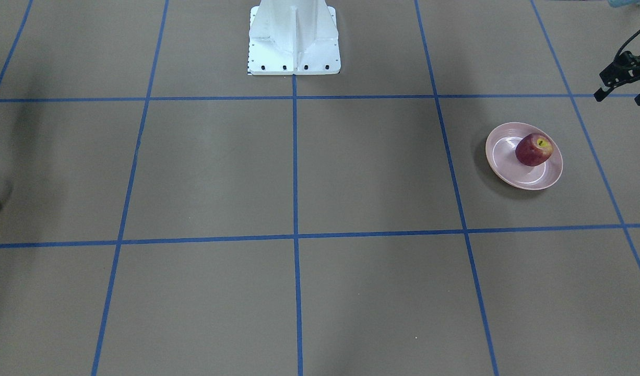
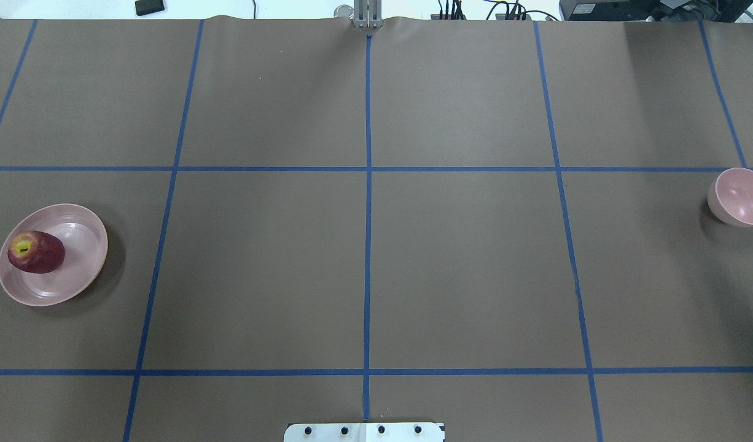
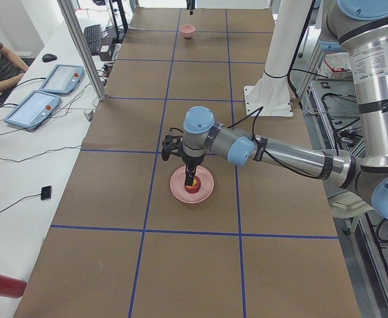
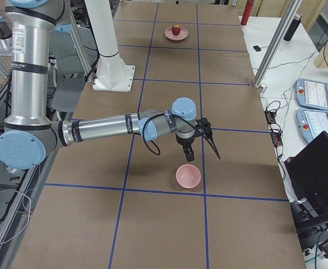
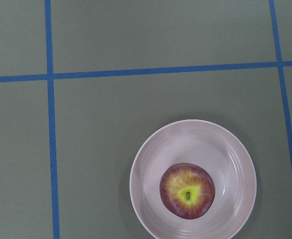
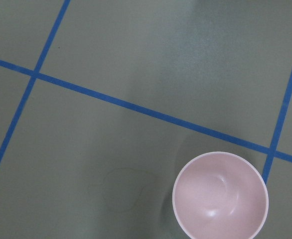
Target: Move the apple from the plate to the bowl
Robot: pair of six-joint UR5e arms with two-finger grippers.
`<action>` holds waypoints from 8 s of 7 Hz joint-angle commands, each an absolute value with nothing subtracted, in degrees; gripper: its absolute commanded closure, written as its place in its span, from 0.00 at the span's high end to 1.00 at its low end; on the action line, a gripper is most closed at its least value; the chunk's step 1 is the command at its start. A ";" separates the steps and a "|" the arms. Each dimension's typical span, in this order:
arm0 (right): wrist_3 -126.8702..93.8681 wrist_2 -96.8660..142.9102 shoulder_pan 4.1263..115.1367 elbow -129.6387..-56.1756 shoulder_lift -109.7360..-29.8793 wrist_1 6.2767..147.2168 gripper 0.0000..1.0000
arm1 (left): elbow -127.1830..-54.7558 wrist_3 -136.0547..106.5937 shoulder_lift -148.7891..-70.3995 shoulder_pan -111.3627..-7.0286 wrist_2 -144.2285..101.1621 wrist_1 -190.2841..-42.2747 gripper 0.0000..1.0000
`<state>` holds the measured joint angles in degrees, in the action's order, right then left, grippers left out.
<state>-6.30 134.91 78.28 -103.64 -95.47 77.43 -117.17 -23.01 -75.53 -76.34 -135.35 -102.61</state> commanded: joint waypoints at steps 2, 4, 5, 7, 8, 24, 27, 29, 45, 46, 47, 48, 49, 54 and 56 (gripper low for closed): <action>-4.93 134.56 77.87 -90.16 -90.57 72.11 1.00 | -117.07 -23.03 -75.59 -76.29 -135.35 -102.66 0.98; -5.01 135.09 77.87 -77.47 -85.96 64.90 1.00 | -117.24 -23.12 -75.59 -76.29 -135.35 -102.66 0.98; -5.36 135.17 77.52 -76.91 -85.87 63.91 1.00 | -117.33 -23.12 -75.59 -76.29 -135.44 -102.57 0.98; -4.92 134.91 75.33 -75.68 -86.13 63.90 1.00 | -117.51 -23.12 -75.59 -76.29 -135.35 -102.66 0.98; -4.92 134.83 75.24 -75.41 -86.39 63.98 1.00 | -117.42 -23.12 -75.59 -76.29 -135.35 -102.57 0.98; -35.40 140.98 67.65 -92.92 -85.96 64.69 0.00 | -118.13 -25.58 -75.76 -76.20 -137.37 -102.92 0.98; -78.80 124.99 45.88 -95.37 -64.94 66.08 0.00 | -118.04 -25.66 -75.94 -76.03 -137.37 -102.92 0.98; -85.94 118.74 39.91 -91.35 -53.76 73.78 0.00 | -117.34 -25.66 -76.72 -75.94 -137.37 -102.83 0.98; -93.35 120.29 40.40 -85.82 -50.85 69.08 1.00 | -116.11 -32.11 -78.83 -71.04 -135.02 -102.30 0.98; -87.77 124.93 45.30 -95.00 -59.94 69.34 1.00 | -115.93 -36.34 -79.71 -64.58 -127.17 -102.57 0.98; -76.93 129.77 50.22 -100.49 -68.64 69.43 1.00 | -115.58 -38.47 -79.80 -59.64 -123.09 -102.66 0.98; -68.38 133.12 54.45 -102.11 -74.99 69.00 1.00 | -114.27 -38.76 -79.89 -58.98 -122.87 -102.83 0.98; -65.68 132.98 54.75 -102.13 -76.89 68.91 1.00 | -112.69 -38.85 -80.07 -58.80 -122.87 -104.22 0.98; -65.65 131.05 54.32 -101.07 -76.64 68.91 1.00 | -99.58 -49.66 -82.44 -52.84 -123.40 -124.10 0.98; -65.65 131.04 54.32 -101.07 -76.64 68.91 1.00 | -99.32 -49.57 -82.18 -52.39 -123.31 -124.01 0.98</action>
<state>-65.65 131.13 54.32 -101.04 -76.64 68.91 -99.66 -49.46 -82.19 -52.92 -123.44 -123.99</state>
